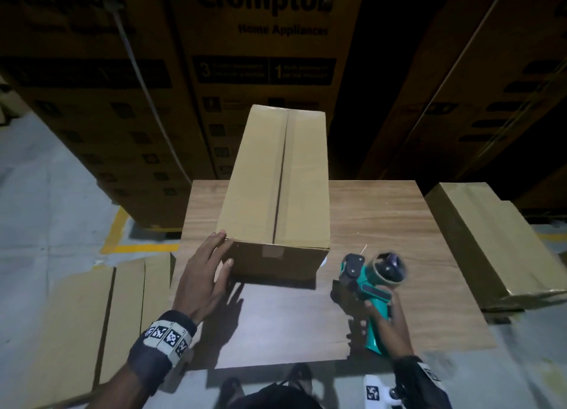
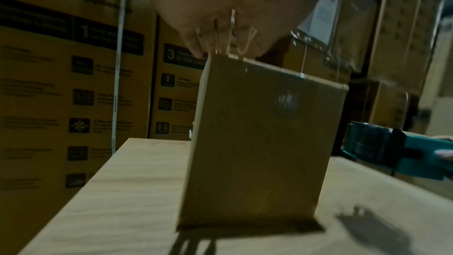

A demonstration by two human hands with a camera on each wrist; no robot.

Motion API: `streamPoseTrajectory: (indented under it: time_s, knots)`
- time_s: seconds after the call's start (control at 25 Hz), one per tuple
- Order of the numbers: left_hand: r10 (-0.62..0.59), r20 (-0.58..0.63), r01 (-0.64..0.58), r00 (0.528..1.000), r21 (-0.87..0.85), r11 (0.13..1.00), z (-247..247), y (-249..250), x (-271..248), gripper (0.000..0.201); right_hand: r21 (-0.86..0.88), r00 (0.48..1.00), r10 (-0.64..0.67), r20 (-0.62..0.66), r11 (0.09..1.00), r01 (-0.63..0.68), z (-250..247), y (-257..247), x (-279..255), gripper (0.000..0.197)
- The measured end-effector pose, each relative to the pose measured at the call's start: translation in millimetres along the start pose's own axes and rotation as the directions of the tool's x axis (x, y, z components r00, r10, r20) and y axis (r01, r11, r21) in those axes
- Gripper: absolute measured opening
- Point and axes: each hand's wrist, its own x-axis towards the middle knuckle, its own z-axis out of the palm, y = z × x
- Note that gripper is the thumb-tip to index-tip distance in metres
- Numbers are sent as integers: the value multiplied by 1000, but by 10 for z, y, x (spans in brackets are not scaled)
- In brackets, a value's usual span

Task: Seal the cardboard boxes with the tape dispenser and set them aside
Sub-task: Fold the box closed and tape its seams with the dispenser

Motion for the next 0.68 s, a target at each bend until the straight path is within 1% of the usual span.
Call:
streamPoseTrajectory:
  time_s: [0.04,0.08,0.12,0.16,0.2,0.24,0.28,0.32,0.36,0.4,0.44,0.48,0.56,0.6,0.64,0.68]
  knots:
    - [-35,-15,33,999,-103,994,-76,79,26,48,-66,992,-125,-3,990,125,-15,-188,-84,42]
    - [-76,-33,68,997,-201,977,-162,147,67,45,-123,968,-251,5,961,250,-3,-367,-160,44]
    - [-118,-52,98,992,-287,953,-260,211,115,42,-165,924,-383,11,910,380,32,-549,-230,44]
    - [-168,-41,140,985,-378,915,-377,290,178,42,-218,852,-523,-1,832,510,90,-715,-297,41]
    - [-223,30,209,974,-490,846,-502,375,243,45,-279,757,-654,-5,728,627,180,-857,-360,37]
    - [-254,164,300,953,-606,736,-602,482,301,50,-342,652,-758,21,607,717,284,-981,-415,33]
    - [-246,321,403,915,-681,612,-669,597,322,55,-387,560,-825,73,494,779,396,-1083,-461,30]
    - [-210,445,486,871,-711,509,-708,700,313,57,-420,492,-859,140,398,816,508,-1138,-481,30]
    - [-169,521,538,837,-724,432,-723,798,287,60,-449,441,-873,207,316,836,607,-1158,-495,30]
    - [-149,552,564,821,-743,360,-738,879,248,63,-473,398,-878,264,242,847,692,-1160,-498,32]
    - [-153,563,581,812,-762,286,-738,938,211,66,-486,372,-877,305,192,853,750,-1148,-500,34]
    - [-178,562,589,808,-782,203,-735,951,171,69,-482,352,-876,328,165,861,809,-1151,-501,35]
    - [-243,564,583,789,-812,7,-716,913,93,70,-458,323,-881,346,142,877,901,-1175,-519,35]
    - [-268,570,575,776,-815,-71,-695,876,62,66,-449,311,-884,350,133,884,942,-1190,-530,35]
    - [-295,580,572,760,-811,-120,-655,856,39,58,-439,302,-887,350,129,889,974,-1202,-537,34]
    - [-339,581,573,740,-809,-134,-599,827,11,47,-428,301,-887,351,134,894,1012,-1208,-545,34]
